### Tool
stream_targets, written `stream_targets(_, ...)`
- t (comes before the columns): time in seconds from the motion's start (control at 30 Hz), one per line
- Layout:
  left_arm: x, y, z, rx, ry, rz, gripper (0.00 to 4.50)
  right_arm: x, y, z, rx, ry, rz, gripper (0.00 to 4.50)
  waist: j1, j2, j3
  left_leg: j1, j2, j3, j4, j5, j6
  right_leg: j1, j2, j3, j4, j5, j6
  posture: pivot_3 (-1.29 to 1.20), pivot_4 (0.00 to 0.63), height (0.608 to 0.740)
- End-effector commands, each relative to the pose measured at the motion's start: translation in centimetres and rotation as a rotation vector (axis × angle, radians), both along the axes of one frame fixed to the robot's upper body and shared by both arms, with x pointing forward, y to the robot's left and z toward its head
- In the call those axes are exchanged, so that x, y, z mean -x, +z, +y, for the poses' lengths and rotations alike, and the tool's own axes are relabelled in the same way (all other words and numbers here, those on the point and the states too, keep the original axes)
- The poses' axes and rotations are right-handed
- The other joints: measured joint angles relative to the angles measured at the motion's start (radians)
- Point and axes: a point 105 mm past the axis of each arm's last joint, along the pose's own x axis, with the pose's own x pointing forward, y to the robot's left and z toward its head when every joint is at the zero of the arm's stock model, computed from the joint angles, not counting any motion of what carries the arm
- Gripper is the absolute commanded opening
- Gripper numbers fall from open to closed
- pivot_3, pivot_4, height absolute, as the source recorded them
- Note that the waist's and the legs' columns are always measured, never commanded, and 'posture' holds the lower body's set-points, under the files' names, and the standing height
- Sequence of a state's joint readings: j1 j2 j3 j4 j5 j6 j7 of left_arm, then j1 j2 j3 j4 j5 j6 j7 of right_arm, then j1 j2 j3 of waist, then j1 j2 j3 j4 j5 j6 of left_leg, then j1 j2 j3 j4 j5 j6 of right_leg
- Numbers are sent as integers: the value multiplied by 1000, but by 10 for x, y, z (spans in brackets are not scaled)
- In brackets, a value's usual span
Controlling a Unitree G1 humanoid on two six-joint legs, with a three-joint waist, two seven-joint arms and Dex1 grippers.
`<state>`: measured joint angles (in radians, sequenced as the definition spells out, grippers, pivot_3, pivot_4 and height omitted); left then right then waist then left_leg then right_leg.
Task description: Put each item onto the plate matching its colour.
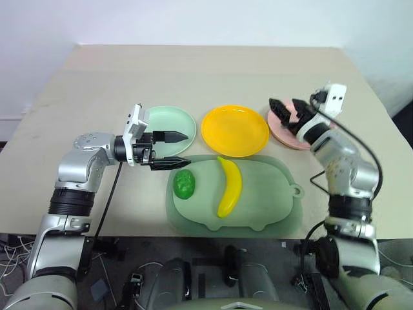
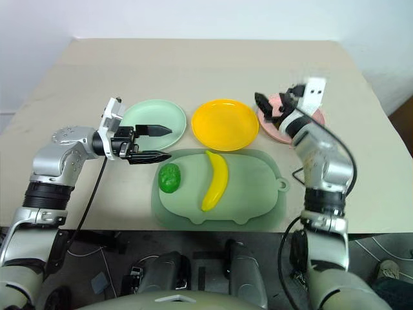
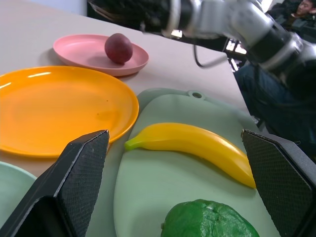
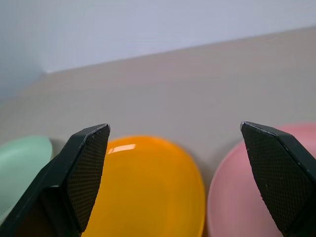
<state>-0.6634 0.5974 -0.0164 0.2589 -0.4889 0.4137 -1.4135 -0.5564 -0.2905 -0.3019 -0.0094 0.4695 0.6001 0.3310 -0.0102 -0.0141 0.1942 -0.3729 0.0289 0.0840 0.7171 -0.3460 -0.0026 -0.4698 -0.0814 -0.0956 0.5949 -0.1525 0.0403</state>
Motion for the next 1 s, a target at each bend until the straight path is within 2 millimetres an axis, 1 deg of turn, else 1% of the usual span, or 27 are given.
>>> stream_targets(0.03, 1, 7, 1, 8, -6, -30, 4500, 24, 16, 20, -28, 69, -52, 4448, -1, 0, 0, 0, 0, -1, 0, 0, 0, 0, 0, 0, 0, 0, 0, 0, 150, 740)
stream_targets(0.07, 0, 7, 1, 8, -6, -30, 4500, 27, 14, 25, -26, 88, -50, 4448, -1, 0, 0, 0, 0, -1, 0, 0, 0, 0, 0, 0, 0, 0, 0, 0, 150, 740)
stream_targets(0.17, -1, 8, -1, 14, -11, -26, 4500, 40, 2, 26, 30, 63, -11, 4448, 0, 0, 0, 0, 0, -2, 0, -3, 5, 0, 0, 0, 0, 0, 0, 0, 150, 740)
stream_targets(0.2, -1, 8, -2, 12, -12, -26, 4500, 45, -5, 28, 47, 71, 30, 4448, 1, 0, 0, 0, 0, -2, 0, -3, 5, 0, 0, 0, 0, 0, 0, 0, 150, 740)
stream_targets(0.27, -2, 8, -2, 13, -15, -24, 4500, 54, -11, 35, 84, 85, 53, 4448, 1, 0, 0, 0, 0, -3, 0, -3, 5, 0, 0, 0, 0, 0, 0, 0, 150, 740)
stream_targets(0.3, -1, 7, -2, 13, -18, -23, 4500, 60, -19, 40, 88, 106, 107, 4448, 0, 0, 0, 0, 0, -3, 0, -3, 5, 0, 0, 0, 0, 0, 0, 0, 150, 740)
stream_targets(0.33, -1, 8, -2, 12, -18, -23, 4500, 65, -24, 43, 107, 118, 125, 4448, 0, 0, 0, 0, -1, -3, 0, -3, 5, 0, 0, 0, 0, 0, 0, 0, 150, 740)
stream_targets(0.4, -2, 8, -2, 13, -17, -23, 4500, 71, -27, 46, 110, 134, 138, 4448, -1, 0, 0, 0, 0, -3, 0, -3, 5, 0, 1, 0, 0, 0, 0, 0, 150, 740)
stream_targets(0.47, -2, 8, -2, 12, -18, -22, 4500, 79, -40, 53, 115, 177, 214, 4448, 0, -1, 0, 0, -1, -3, 0, -3, 6, 0, 1, 0, 0, 0, 0, 0, 150, 740)
stream_targets(0.5, -2, 7, -2, 11, -19, -18, 4500, 83, -40, 58, 87, 205, 217, 4448, 0, -1, 0, 0, -1, -3, 0, -3, 6, 0, 1, 0, 0, 0, 0, 0, 150, 740)
stream_targets(0.63, -2, 6, -3, 9, -21, -14, 4500, 85, -43, 61, 71, 183, 237, 4448, 0, -1, 0, 0, -1, -3, 0, -3, 6, 0, 1, 0, 0, 0, 0, 0, 150, 740)
stream_targets(0.7, -1, 6, -3, 8, -24, -13, 4500, 86, -56, 60, 91, 165, 316, 4448, 0, -1, -1, 0, -1, -3, 0, -4, 6, 0, 0, 0, 0, 0, 0, 0, 150, 740)
stream_targets(0.73, -1, 6, -4, 8, -28, -7, 4500, 87, -59, 63, 70, 176, 327, 4448, 0, -1, -1, 0, -1, -3, 0, -4, 6, 0, 1, 0, 0, 0, 0, 0, 150, 740)
stream_targets(0.77, -1, 6, -4, 6, -29, -8, 4500, 90, -66, 68, 85, 192, 353, 4448, 0, -1, -1, 0, -1, -4, 0, -4, 6, 0, 0, 0, 0, 0, 0, 0, 150, 740)
stream_targets(0.83, -2, 7, -4, 3, -29, -8, 4500, 94, -71, 77, 97, 214, 376, 4448, -1, -1, -1, 0, -1, -4, 0, -4, 6, 0, 1, 0, 0, 0, 0, 0, 150, 740)
stream_targets(0.87, -3, 7, -4, 3, -26, -9, 4500, 94, -74, 76, 108, 207, 406, 4448, -1, -1, -1, 0, -1, -4, 0, -4, 6, 0, 1, 0, 0, 0, 0, 0, 150, 740)
stream_targets(1.0, -2, 7, -5, 3, -29, -5, 4500, 94, -74, 72, 105, 205, 455, 4448, 0, -1, -1, 0, -1, -4, 0, -4, 6, 0, 0, 0, 0, 0, 0, 0, 150, 740)
